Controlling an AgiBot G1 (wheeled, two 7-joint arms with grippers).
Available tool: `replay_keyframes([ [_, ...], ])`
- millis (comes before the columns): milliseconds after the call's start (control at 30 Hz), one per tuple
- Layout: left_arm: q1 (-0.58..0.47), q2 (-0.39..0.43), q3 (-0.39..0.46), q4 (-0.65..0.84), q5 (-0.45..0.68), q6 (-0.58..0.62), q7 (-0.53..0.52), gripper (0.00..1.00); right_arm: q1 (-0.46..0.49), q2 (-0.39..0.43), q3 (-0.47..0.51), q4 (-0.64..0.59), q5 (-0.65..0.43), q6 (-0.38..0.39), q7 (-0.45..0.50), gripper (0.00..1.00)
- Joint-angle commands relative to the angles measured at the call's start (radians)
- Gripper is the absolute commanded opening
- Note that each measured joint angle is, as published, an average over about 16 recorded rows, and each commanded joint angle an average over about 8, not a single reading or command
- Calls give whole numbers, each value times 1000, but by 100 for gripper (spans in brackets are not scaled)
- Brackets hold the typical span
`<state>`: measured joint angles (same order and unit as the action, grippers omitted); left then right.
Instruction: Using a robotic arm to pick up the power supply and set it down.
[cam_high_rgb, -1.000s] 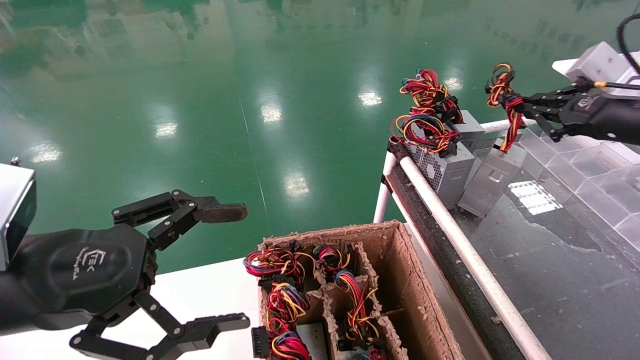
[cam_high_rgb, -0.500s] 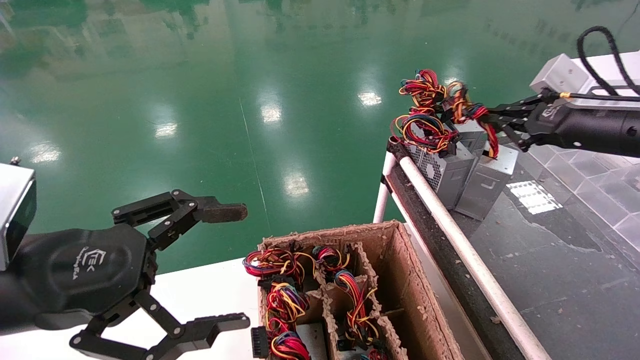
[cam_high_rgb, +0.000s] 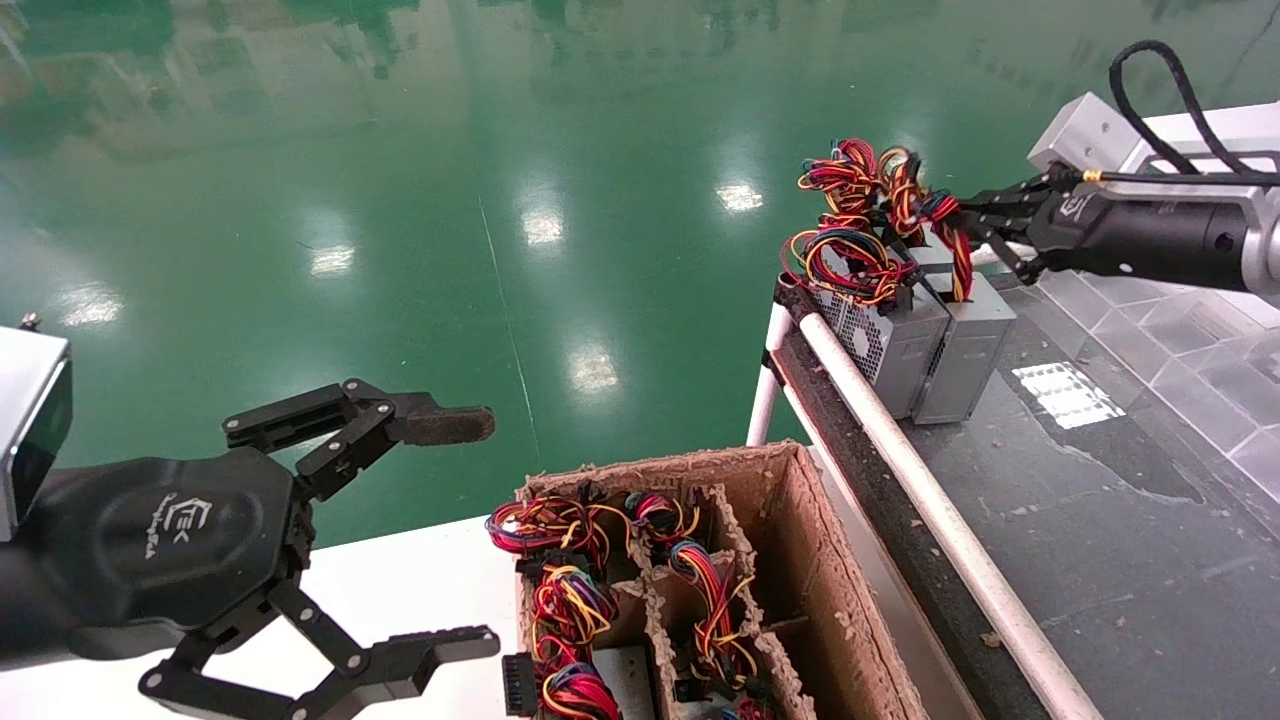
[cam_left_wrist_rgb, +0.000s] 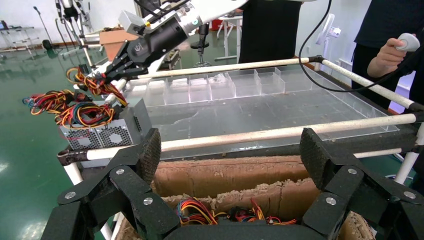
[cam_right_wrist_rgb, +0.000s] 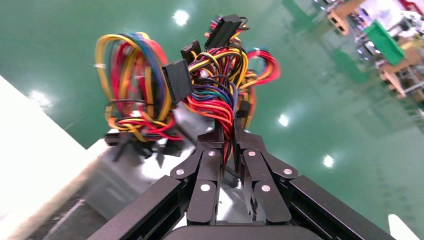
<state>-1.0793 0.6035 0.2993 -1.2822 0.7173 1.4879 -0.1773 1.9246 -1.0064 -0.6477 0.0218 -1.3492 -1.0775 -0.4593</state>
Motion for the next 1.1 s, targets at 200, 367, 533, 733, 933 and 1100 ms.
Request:
replay_keyframes([
  [200, 0, 0, 0, 0, 0, 0, 0, 100, 5, -29, -2, -7, -3, 30, -2, 0],
  [367, 0, 0, 1, 0, 0, 0, 0, 100, -1, -31, -4, -14, -6, 21, -4, 44],
  [533, 0, 0, 1, 0, -1, 0, 0, 100, -2, -21, -2, -19, -3, 9, -3, 99],
  [733, 0, 0, 1, 0, -1, -1, 1, 100, 0, -8, -1, -22, -2, -8, -1, 100],
  [933, 0, -1, 1, 0, -1, -1, 1, 100, 1, 7, -2, -28, -2, -23, 6, 100],
  [1100, 0, -1, 2, 0, -1, -1, 1, 100, 4, 22, 0, -30, 0, -41, 14, 100],
])
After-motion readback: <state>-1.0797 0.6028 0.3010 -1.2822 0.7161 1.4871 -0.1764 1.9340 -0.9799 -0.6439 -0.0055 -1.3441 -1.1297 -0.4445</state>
